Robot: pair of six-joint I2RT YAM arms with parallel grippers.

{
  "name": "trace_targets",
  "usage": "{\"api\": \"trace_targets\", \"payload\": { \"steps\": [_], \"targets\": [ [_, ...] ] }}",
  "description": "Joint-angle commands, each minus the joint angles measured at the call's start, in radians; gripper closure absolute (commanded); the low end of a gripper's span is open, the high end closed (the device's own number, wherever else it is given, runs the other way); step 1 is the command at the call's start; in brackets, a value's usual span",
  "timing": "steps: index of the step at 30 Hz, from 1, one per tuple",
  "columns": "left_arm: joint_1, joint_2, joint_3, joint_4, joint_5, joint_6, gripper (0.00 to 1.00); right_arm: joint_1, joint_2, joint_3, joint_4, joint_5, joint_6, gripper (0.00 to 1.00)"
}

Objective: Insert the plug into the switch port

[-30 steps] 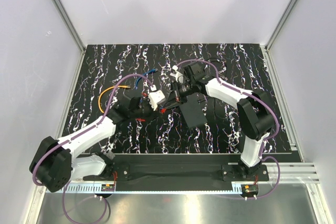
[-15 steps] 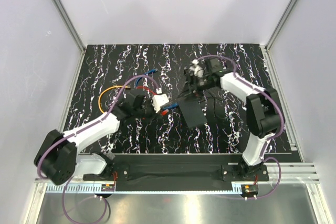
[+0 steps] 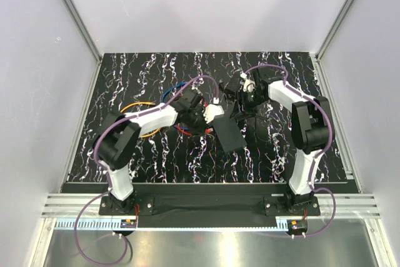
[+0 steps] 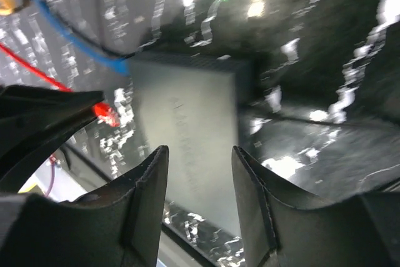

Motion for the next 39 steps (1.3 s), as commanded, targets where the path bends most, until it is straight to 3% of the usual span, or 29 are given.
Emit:
{"api": "trace_targets", "payload": {
  "steps": [1, 6, 13, 17, 39],
  "targets": [
    [-0.012, 0.075, 0.118, -0.083, -0.022, 0.038, 1.00, -0.013, 0.047, 0.071, -0.030, 0.071, -0.052, 0.49],
    [-0.019, 0.163, 0.227, -0.182, -0.052, 0.067, 1.00, -0.021, 0.084, 0.108, -0.031, 0.078, -0.061, 0.50],
    [-0.028, 0.206, 0.260, -0.208, -0.089, 0.063, 1.00, -0.021, 0.113, 0.116, -0.019, 0.047, -0.039, 0.52],
    [-0.031, 0.201, 0.246, -0.193, -0.107, 0.034, 1.00, -0.020, 0.122, 0.111, -0.004, 0.038, -0.013, 0.57],
    [-0.083, 0.221, 0.295, -0.150, -0.217, -0.046, 1.00, -0.020, 0.137, 0.082, -0.021, -0.034, 0.028, 0.59]
  ]
}}
